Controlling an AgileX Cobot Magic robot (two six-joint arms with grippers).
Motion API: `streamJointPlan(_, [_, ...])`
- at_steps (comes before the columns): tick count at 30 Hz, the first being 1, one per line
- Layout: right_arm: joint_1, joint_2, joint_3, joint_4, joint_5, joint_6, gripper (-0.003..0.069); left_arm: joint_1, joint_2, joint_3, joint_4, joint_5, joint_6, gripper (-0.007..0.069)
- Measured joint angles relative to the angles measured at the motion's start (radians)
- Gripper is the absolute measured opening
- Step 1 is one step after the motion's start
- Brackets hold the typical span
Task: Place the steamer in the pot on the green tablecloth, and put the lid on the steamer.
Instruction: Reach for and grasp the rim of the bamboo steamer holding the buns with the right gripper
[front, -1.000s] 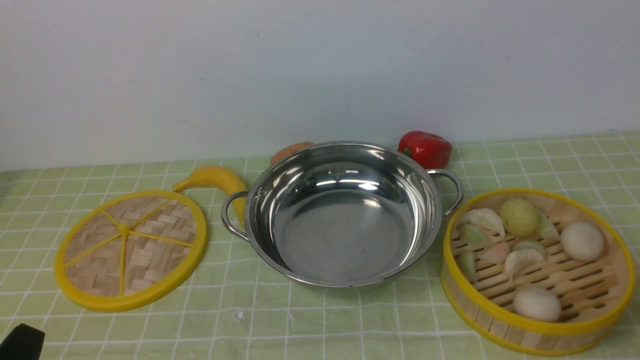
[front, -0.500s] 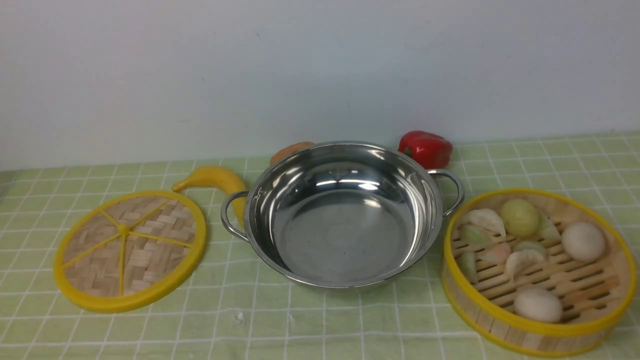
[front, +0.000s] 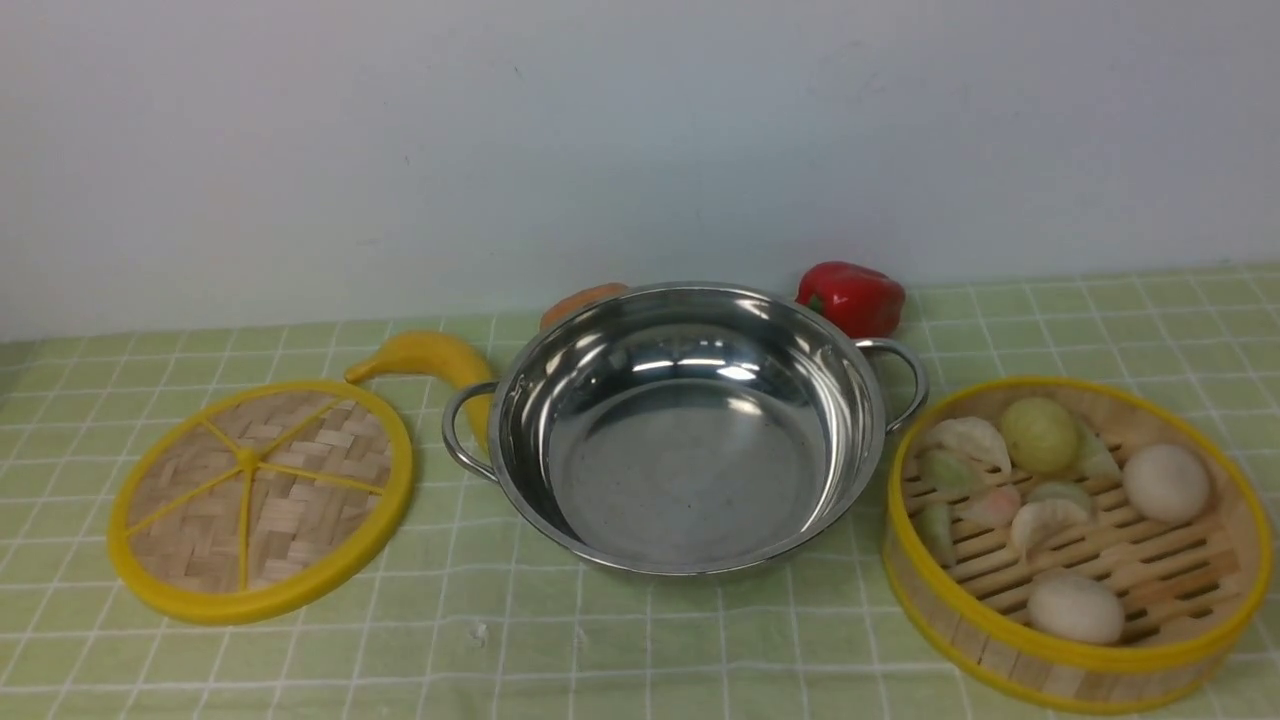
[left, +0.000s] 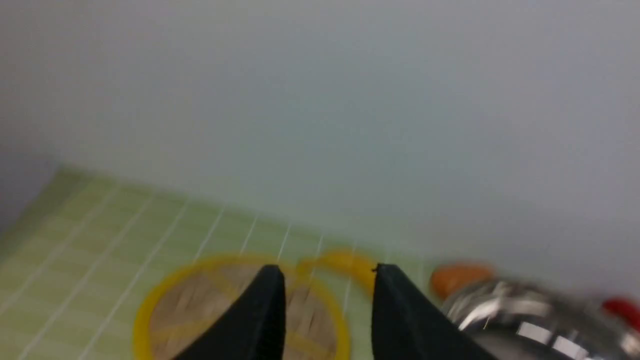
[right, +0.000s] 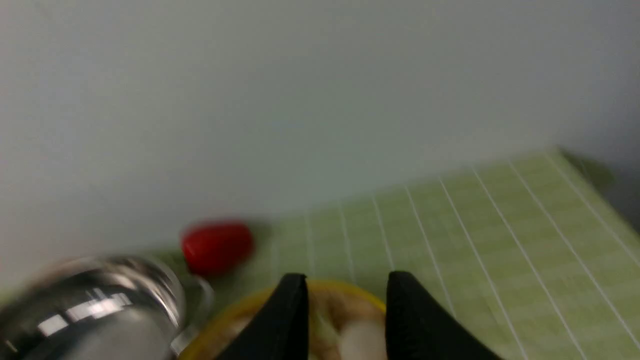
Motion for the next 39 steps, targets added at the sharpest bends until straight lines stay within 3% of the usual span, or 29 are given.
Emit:
streamJointPlan(2, [0.0,0.115,-0.014,0.001,0.14,-0.047,0.024,0.0,0.091,-0.01,0.003,0.127,0.02,0.0243])
streamJointPlan(5, [0.0,0.228,-0.01,0.011,0.197,-0.087,0.024,0.0,0.176,-0.013,0.003,0.215,0.056,0.0243])
streamJointPlan(10, [0.0,0.51,0.002,0.062,0.157,-0.144,0.024,0.0,0.367,-0.013,0.004,0.32,0.157,0.0243])
streamJointPlan(16, [0.0,0.703,0.002,0.088,0.063,-0.136,0.024,0.0,0.445,-0.013,0.003,0.314,0.188,0.0243])
streamJointPlan(22, [0.0,0.84,0.002,0.02,-0.001,-0.02,0.024,0.0,0.453,-0.015,0.003,0.292,0.193,0.0243])
streamJointPlan(34, [0.0,0.936,0.002,-0.054,-0.081,0.057,0.024,0.0,0.453,-0.015,0.003,0.29,0.196,0.0243])
streamJointPlan(39, [0.0,0.968,0.002,-0.1,-0.084,0.078,0.0196,0.0,0.453,-0.015,0.003,0.286,0.196,0.0243])
